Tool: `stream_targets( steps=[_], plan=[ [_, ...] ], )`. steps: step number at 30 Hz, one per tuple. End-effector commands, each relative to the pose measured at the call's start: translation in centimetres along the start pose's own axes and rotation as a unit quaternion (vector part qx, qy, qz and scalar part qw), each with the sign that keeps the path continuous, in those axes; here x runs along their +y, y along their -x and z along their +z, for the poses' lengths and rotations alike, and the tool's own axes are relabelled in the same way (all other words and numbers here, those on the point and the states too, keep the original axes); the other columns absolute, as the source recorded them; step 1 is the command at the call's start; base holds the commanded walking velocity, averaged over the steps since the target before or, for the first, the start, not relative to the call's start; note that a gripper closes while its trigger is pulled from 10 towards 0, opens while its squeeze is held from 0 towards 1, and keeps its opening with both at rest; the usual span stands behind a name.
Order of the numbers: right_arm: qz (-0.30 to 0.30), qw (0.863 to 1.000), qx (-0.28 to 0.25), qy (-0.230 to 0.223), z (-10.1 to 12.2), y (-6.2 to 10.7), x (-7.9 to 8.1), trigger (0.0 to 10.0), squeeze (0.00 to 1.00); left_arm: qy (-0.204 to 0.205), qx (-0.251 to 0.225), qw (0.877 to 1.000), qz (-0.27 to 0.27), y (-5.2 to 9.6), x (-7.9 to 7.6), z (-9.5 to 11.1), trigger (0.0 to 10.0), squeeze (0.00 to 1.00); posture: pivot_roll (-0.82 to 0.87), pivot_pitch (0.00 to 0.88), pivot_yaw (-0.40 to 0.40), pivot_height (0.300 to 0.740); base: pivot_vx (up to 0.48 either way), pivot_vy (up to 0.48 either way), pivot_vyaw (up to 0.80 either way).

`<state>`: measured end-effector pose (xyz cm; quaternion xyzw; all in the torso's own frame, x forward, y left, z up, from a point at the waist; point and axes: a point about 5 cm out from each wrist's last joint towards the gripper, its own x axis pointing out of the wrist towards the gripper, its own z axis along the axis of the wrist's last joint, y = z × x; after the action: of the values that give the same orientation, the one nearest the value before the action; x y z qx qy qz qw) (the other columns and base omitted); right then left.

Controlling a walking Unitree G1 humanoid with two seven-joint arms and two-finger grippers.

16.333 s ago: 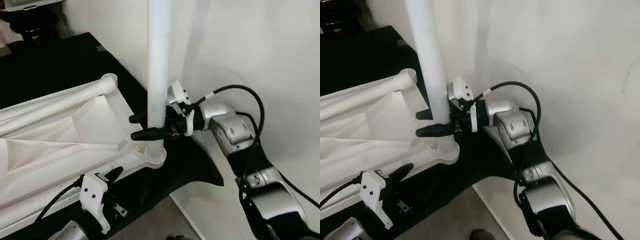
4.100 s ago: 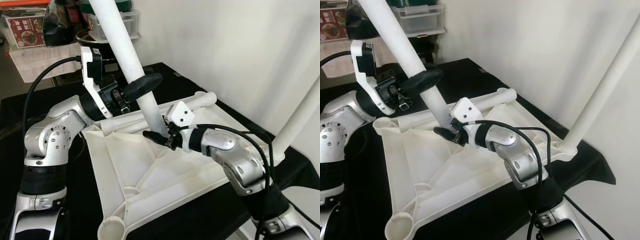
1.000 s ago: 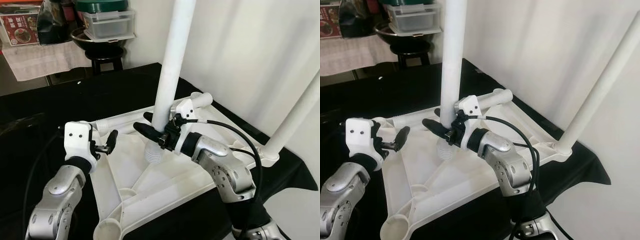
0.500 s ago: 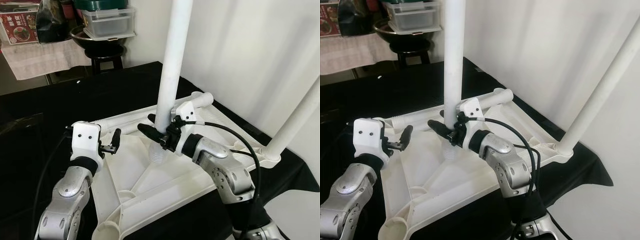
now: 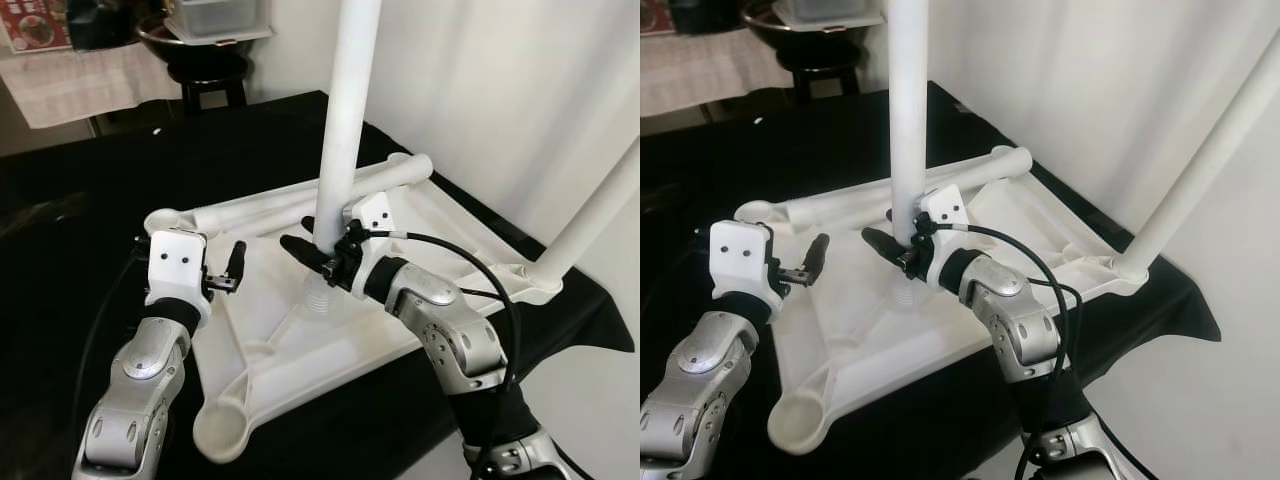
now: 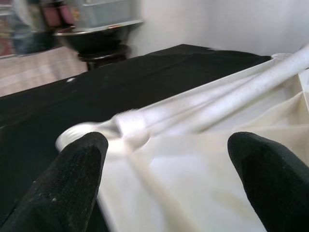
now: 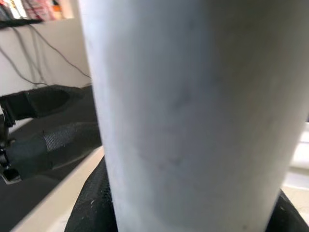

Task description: Building children table

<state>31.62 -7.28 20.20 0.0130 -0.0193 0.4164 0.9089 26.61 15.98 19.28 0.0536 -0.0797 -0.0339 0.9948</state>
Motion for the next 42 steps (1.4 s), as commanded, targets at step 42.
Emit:
stream_targets(
  steps=[42],
  plan=[
    [-0.069,0.997,-0.029,0.005,0.9,0.2,-2.0,10.0,0.0,0.027,0.063,0.994,-0.082,4.1,-0.7,-4.9,10.0,0.0,-0.22,0.035,-0.031,0.74,-0.079,0.0,0.32]
  ],
)
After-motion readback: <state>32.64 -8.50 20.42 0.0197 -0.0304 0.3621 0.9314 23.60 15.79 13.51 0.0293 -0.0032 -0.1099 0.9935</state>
